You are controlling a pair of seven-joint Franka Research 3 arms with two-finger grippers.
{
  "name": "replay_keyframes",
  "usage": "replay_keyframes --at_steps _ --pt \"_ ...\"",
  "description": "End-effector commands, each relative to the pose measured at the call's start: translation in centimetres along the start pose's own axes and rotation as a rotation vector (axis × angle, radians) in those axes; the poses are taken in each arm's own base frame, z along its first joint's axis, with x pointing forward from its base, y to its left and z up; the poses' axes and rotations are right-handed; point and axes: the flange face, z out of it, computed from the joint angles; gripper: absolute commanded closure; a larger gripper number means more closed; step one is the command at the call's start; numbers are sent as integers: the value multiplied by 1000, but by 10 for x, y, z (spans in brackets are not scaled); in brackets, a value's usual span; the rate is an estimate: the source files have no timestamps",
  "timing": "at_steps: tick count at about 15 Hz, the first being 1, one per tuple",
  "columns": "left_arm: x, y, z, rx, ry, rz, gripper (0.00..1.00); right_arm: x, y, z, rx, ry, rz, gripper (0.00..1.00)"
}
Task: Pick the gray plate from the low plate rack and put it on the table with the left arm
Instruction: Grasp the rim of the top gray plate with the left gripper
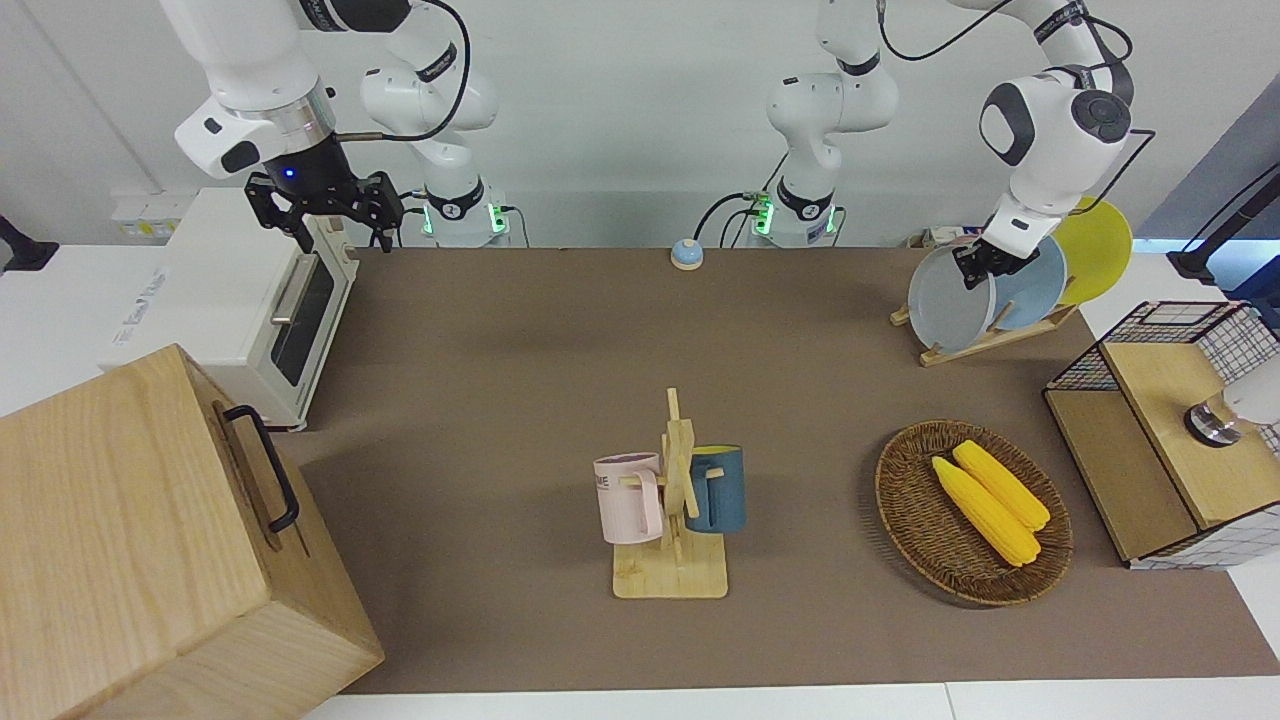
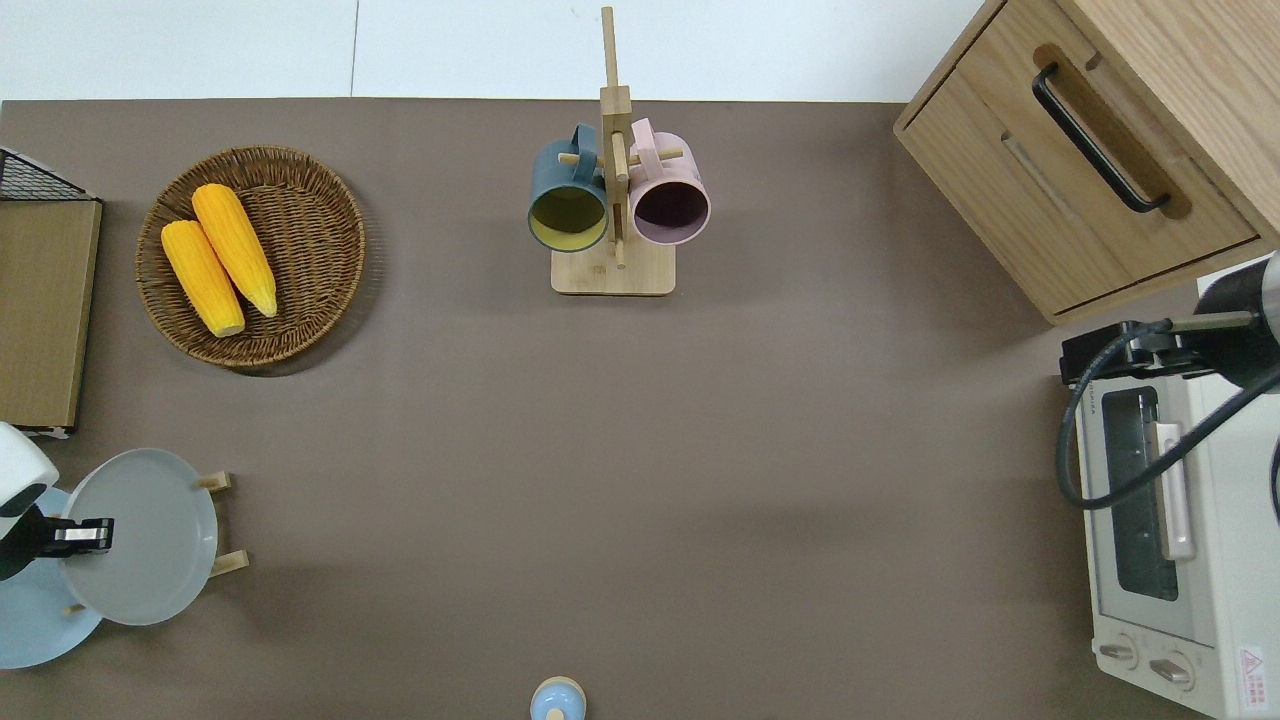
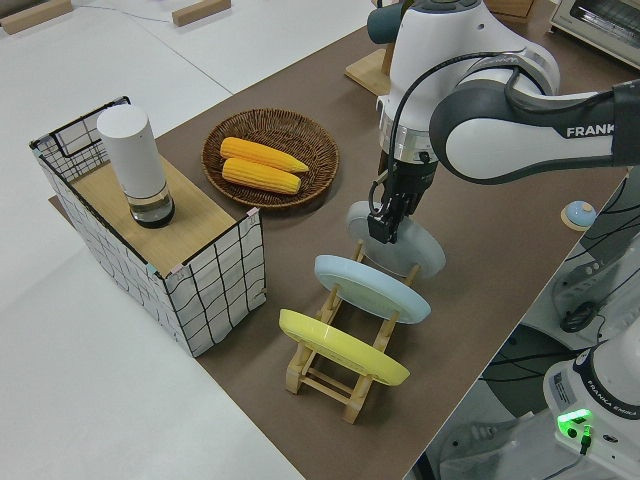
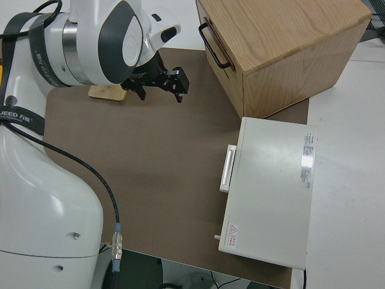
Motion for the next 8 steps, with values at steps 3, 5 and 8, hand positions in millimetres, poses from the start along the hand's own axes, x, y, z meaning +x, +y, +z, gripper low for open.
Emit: replay_keyframes --at_steps 3,5,8 --pt "-11 -7 -48 22 13 5 1000 0 -1 -1 4 -3 3 17" --pt "-13 -8 -68 24 -2 2 1000 0 -1 -1 4 -3 3 17" --pt "-16 -7 -98 28 -14 -8 1000 0 -1 -1 4 -3 3 17"
